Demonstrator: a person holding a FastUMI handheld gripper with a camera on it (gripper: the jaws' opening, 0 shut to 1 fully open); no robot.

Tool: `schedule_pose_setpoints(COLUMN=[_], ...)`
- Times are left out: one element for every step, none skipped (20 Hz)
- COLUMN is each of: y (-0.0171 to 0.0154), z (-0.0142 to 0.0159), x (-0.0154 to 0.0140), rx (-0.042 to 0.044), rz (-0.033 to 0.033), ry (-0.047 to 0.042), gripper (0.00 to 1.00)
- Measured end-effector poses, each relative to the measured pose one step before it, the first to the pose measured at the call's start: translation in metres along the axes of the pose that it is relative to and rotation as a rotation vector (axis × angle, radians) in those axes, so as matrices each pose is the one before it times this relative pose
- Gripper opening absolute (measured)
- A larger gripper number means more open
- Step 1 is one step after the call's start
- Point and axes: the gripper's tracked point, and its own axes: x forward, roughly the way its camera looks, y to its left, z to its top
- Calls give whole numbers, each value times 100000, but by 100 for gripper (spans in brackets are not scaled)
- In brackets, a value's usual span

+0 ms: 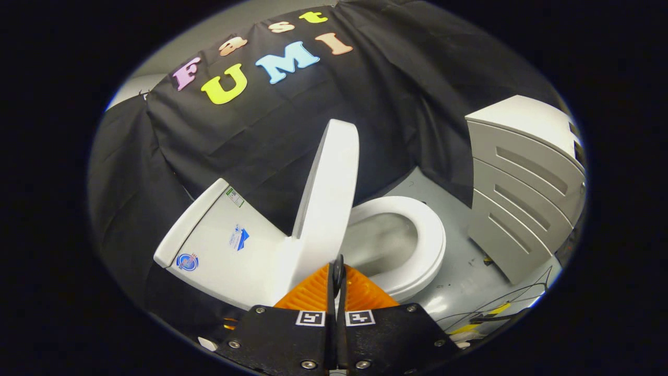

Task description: Open the toilet lid.

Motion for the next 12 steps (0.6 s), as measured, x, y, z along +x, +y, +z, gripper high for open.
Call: schedule_pose_setpoints(y=[502,596,516,495,507,574,583,623,556,585,558,647], z=[206,242,145,241,188,271,154,325,83,278,248,275], x=[-182,-102,-209,-128,-97,-53,-31,-98,-65,-147,-15,-87], rx=[-2576,-2501,-2421,-2195,-2006,-1651,-1967,-1620,-1308,-1190,-1265,-1619], rz=[-215,-129,-190,-249,-106,110,274,407,363,258,252,409], ry=[-1466,-1376,-1326,-1176,-1134,-1172,-1242,-1300,-917,-980,-684,-835], gripper=[0,0,0,0,0,0,0,0,0,0,0,0])
